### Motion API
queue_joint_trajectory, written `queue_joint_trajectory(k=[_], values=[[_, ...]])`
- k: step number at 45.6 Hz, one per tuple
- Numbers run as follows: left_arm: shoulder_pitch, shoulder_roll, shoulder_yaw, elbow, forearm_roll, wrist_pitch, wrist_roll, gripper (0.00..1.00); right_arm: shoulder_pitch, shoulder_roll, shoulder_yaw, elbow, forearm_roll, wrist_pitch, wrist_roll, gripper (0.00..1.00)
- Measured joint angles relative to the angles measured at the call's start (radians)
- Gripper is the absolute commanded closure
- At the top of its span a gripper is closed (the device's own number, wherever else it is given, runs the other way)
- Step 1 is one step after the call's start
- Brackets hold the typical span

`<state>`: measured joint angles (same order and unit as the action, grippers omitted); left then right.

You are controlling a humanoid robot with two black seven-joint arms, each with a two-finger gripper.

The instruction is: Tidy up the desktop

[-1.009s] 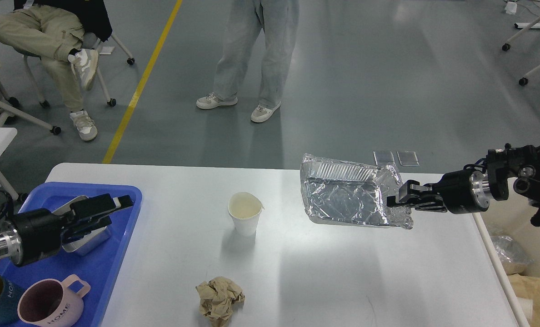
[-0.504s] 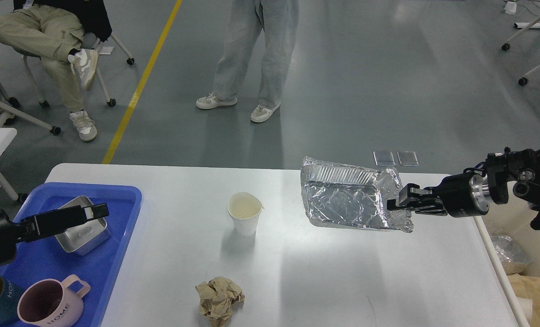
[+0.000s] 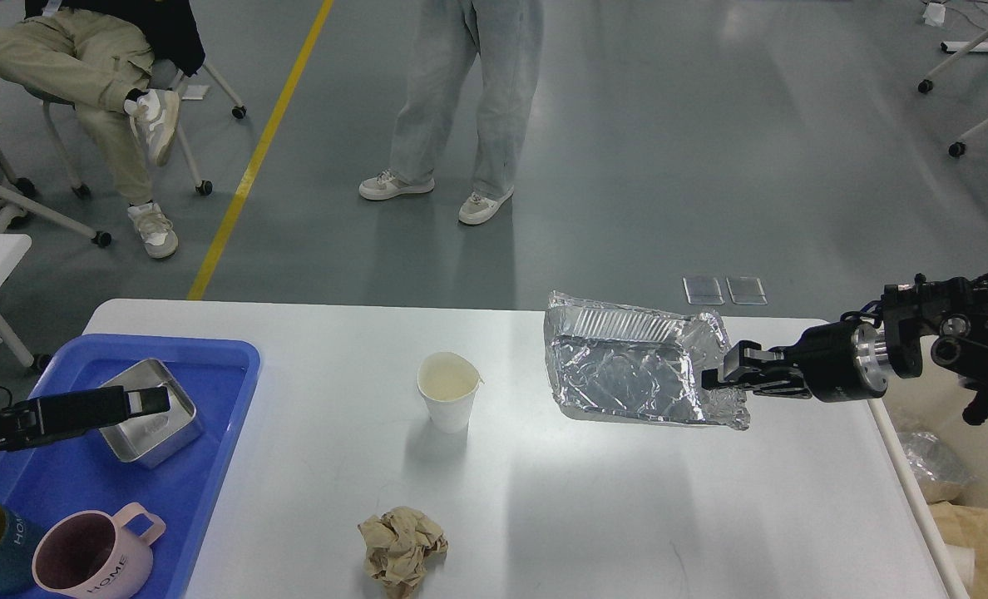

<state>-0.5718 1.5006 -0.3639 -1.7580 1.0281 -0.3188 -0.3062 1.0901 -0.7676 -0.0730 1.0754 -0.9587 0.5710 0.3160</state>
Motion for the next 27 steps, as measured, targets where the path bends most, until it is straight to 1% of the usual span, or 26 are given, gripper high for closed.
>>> queue_joint_trajectory(k=[2,7,12,15,19,27], values=[[-0.003,-0.004,0.0,0.002,0.0,0.0,0.018,0.05,-0.001,0.001,0.0,0.0,0.0,0.0,0.0,1.0],[-0.009,-0.021,-0.003,0.02,-0.002,0.015,0.045,0.05,-0.002,0.002,0.0,0.0,0.0,-0.001,0.0,1.0],[-0.024,-0.11,0.0,0.088,-0.008,0.056,0.078,0.05,-0.002,0.002,0.001,0.0,0.0,-0.001,0.0,1.0],[-0.034,-0.168,0.004,0.138,-0.009,0.066,0.097,0.05,-0.002,0.002,0.001,0.0,0.0,-0.001,0.0,1.0],[-0.054,-0.231,0.007,0.194,-0.009,0.071,0.106,0.05,-0.003,0.002,0.001,0.0,0.0,-0.001,0.0,1.0],[-0.099,-0.402,0.01,0.327,-0.003,0.069,0.104,0.05,-0.005,0.004,0.001,0.0,0.0,-0.001,-0.001,1.0]])
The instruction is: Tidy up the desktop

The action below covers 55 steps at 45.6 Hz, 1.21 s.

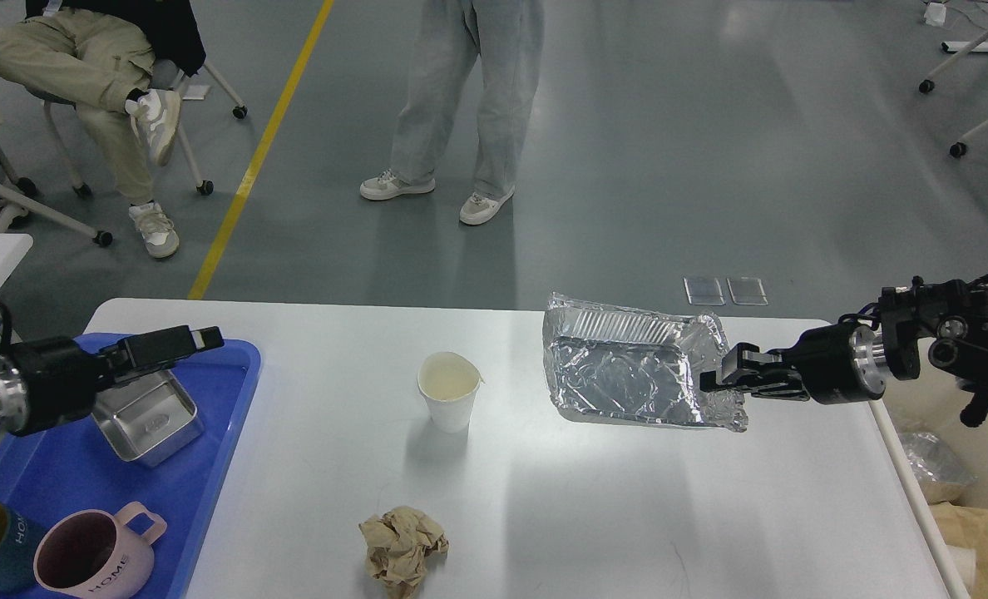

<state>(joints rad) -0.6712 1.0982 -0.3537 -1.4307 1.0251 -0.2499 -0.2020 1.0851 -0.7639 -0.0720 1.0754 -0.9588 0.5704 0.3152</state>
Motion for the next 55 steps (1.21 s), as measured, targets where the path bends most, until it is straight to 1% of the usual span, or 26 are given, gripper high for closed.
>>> queue_joint_trajectory(k=[2,8,15,35,49,55], values=[[-0.013,-0.068,0.001,0.058,0.008,-0.005,0.0,0.05,-0.001,0.0,0.0,0.0,0.0,0.0,-0.001,1.0],[-0.045,-0.189,0.008,0.158,0.028,-0.012,0.0,0.05,-0.006,0.0,0.0,0.0,0.0,-0.001,-0.001,1.0],[-0.118,-0.314,0.09,0.249,0.063,-0.014,0.001,0.07,-0.017,0.0,-0.003,0.0,0.0,-0.001,-0.001,1.0],[-0.322,-0.582,0.338,0.456,0.111,-0.002,0.001,0.16,-0.019,0.008,-0.005,-0.003,0.0,-0.001,-0.001,1.0],[-0.363,-0.787,0.435,0.592,0.112,0.003,0.001,0.26,-0.019,0.008,-0.005,-0.003,0.0,-0.001,-0.001,1.0],[-0.372,-0.817,0.444,0.628,0.112,0.004,0.001,0.3,-0.024,0.007,-0.005,-0.003,0.0,-0.001,-0.001,1.0]])
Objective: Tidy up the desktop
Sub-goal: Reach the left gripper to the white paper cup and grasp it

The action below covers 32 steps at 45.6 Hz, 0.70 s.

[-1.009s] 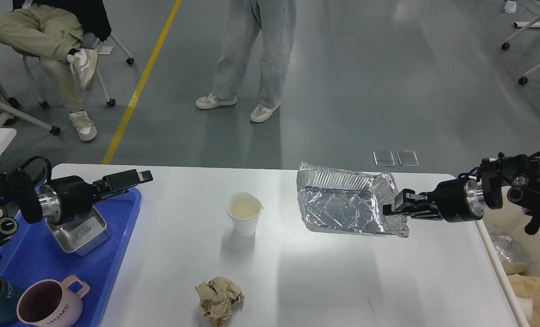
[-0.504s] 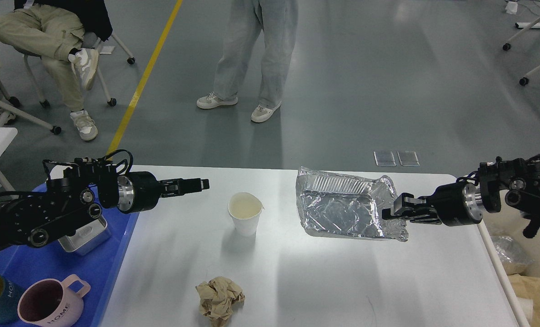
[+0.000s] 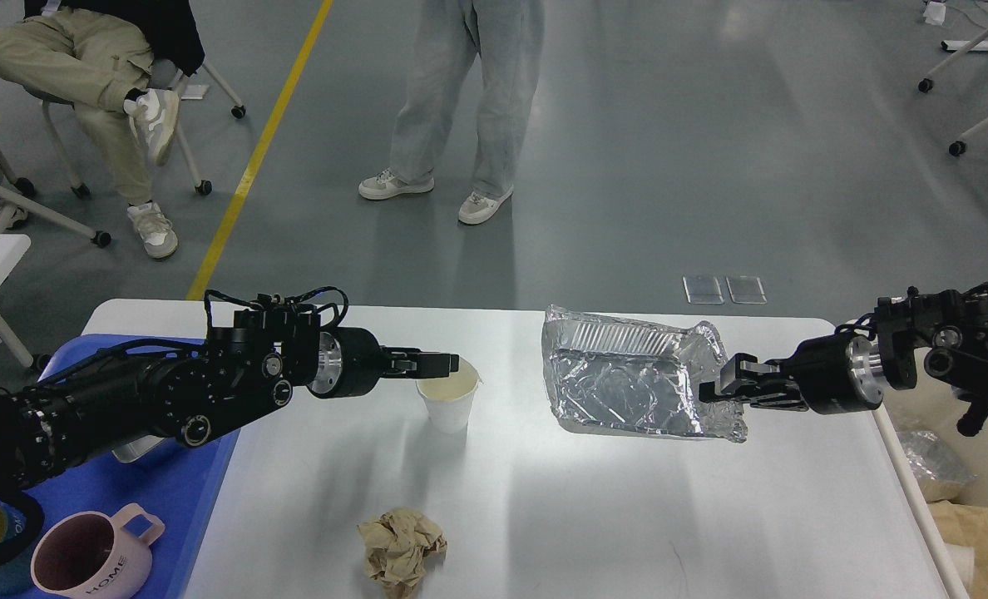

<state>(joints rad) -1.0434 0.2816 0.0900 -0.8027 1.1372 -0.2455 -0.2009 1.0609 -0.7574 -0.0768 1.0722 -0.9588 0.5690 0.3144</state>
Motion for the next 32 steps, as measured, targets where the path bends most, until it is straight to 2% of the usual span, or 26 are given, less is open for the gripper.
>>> queue_joint_trajectory(k=[22,32], values=[[-0.002,-0.005,0.032,0.027,-0.002,0.0,0.0,0.31,-0.016,-0.001,0.001,-0.008,-0.003,0.0,0.0,1.0],[0.005,-0.007,0.034,0.037,0.001,0.001,0.0,0.36,-0.016,0.0,0.002,-0.007,-0.003,0.0,0.0,1.0]])
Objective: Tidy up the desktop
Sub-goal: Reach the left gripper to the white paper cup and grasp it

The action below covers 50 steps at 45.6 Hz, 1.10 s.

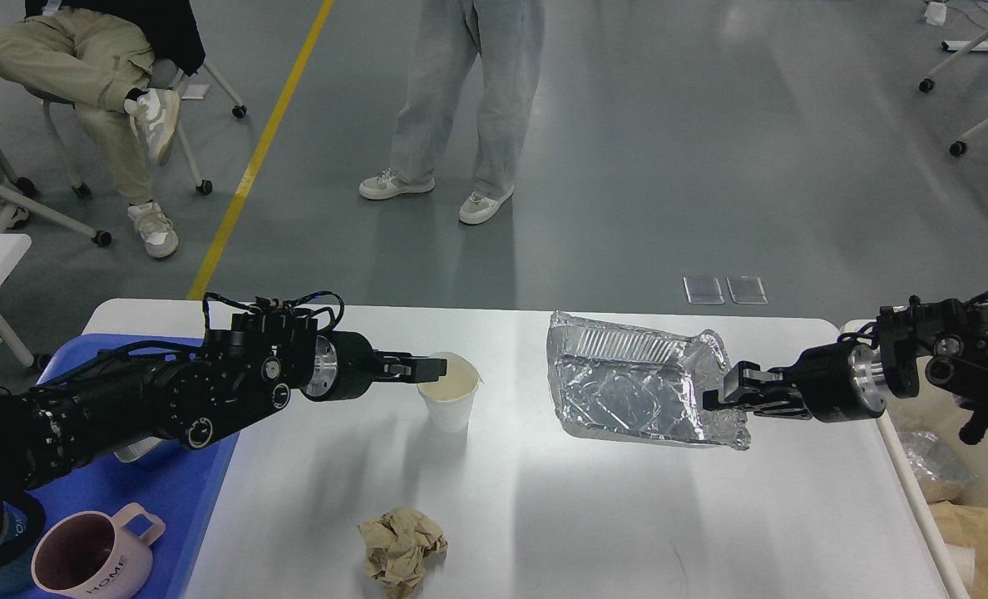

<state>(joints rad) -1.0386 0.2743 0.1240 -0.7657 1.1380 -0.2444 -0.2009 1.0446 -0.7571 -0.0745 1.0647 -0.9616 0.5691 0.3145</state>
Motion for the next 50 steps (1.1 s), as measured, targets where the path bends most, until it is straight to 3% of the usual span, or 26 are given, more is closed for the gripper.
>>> queue_joint_trajectory(k=[12,25,36,50], values=[[0.004,-0.035,0.051,0.041,-0.001,0.029,0.0,0.41,-0.001,-0.002,0.0,0.0,0.001,0.0,0.0,1.0],[0.01,-0.076,0.061,0.07,-0.001,0.033,0.001,0.69,-0.002,-0.008,0.001,0.0,0.001,0.0,0.0,1.0],[-0.004,-0.082,0.058,0.071,-0.003,-0.013,-0.003,0.88,-0.011,-0.01,0.001,-0.002,0.0,0.0,0.0,1.0],[-0.022,-0.084,0.061,0.069,-0.001,-0.042,-0.012,0.99,-0.012,-0.006,0.003,-0.002,0.0,-0.001,0.0,1.0]])
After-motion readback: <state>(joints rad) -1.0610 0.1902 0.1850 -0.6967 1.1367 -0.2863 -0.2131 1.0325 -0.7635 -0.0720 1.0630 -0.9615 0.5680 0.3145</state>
